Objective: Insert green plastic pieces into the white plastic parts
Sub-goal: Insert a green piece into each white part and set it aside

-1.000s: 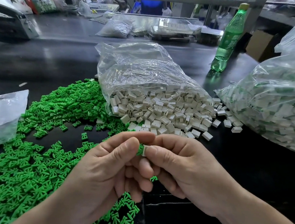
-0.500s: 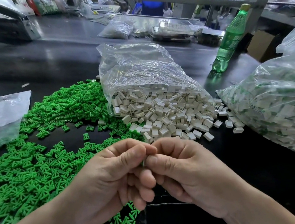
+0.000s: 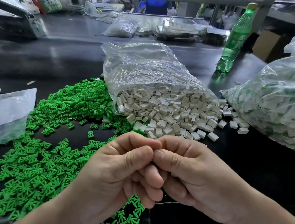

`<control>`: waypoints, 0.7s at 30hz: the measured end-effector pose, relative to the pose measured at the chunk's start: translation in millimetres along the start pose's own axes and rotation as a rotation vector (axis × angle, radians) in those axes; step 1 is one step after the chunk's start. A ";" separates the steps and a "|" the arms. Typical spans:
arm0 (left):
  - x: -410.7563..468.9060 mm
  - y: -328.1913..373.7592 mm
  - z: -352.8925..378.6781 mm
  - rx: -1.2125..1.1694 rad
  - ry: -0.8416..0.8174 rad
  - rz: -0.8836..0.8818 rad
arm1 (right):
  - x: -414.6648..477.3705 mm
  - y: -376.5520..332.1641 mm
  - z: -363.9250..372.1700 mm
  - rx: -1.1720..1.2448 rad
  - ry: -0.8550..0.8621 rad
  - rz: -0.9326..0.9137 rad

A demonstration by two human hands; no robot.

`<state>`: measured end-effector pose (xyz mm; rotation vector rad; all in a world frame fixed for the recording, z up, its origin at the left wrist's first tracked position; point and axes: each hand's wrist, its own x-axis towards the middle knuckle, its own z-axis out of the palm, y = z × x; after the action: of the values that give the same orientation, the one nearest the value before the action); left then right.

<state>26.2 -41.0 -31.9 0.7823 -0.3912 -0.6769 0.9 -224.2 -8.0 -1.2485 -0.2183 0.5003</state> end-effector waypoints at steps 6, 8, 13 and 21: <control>-0.4 0.1 0.6 0.010 -0.004 0.011 | -1.6 -2.4 0.8 -0.002 0.014 0.018; -0.4 0.1 0.9 0.010 -0.007 0.011 | -2.1 -3.0 0.9 -0.003 0.014 0.024; -0.1 1.5 2.8 -0.002 -0.034 0.012 | -3.0 -3.5 1.0 -0.007 0.009 0.028; -1.9 1.3 11.5 0.092 0.026 0.101 | -0.5 -1.9 3.2 0.020 -0.025 -0.059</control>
<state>18.9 -44.9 -23.5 0.8516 -0.4379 -0.5566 -0.4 -222.1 -5.1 -1.2135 -0.2704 0.4662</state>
